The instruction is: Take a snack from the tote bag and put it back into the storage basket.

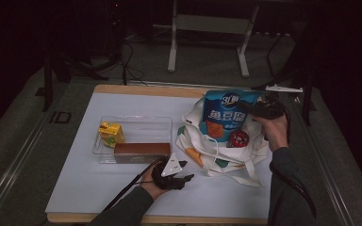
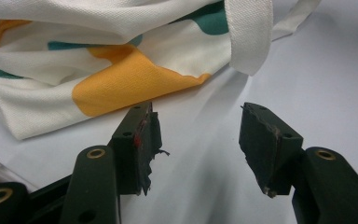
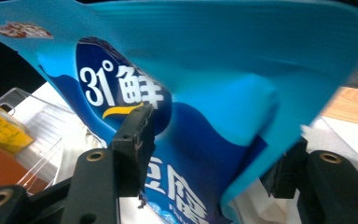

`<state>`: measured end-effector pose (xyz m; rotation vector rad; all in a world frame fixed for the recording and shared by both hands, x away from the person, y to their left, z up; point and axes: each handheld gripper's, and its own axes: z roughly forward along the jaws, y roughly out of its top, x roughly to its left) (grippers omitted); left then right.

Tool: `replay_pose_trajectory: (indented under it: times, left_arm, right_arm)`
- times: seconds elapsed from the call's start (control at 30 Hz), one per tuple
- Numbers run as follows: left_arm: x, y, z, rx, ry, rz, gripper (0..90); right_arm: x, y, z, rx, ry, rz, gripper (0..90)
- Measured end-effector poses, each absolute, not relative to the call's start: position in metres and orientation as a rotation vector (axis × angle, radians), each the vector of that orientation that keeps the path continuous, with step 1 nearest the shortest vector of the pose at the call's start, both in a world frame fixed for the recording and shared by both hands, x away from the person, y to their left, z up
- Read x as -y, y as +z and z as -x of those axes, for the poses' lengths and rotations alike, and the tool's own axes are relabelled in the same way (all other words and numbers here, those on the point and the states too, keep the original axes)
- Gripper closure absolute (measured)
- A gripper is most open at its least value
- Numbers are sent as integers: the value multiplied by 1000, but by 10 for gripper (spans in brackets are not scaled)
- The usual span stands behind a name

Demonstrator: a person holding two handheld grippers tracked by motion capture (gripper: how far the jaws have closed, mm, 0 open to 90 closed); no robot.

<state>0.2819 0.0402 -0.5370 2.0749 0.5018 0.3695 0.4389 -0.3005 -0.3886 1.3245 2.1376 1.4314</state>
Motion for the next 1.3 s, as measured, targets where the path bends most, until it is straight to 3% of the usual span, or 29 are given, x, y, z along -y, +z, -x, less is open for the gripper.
replay_pose_trajectory:
  times: [0.2, 0.57, 0.6, 0.63, 0.73, 1.3]
  left_arm:
    - [-40, -537, -281, -499, 374, -2075, 454]
    - [-40, -537, -281, -494, 378, -2078, 455]
    - [-40, -537, -281, -493, 378, -2080, 456]
    - [-40, -537, -281, -493, 378, -2080, 456]
    - [-40, -537, -281, -497, 373, -2077, 456]
    - [-40, -537, -283, -508, 360, -2072, 451]
  right_arm:
    - [283, -395, -438, -2212, 1462, -1231, 569]
    - [272, -388, -440, -2168, 1564, -1277, 676]
    - [270, -388, -440, -2160, 1595, -1297, 761]
    - [270, -388, -440, -2160, 1595, -1297, 761]
    - [267, -388, -441, -2170, 1573, -1293, 870]
    - [269, -388, -441, -2162, 1681, -1457, 894]
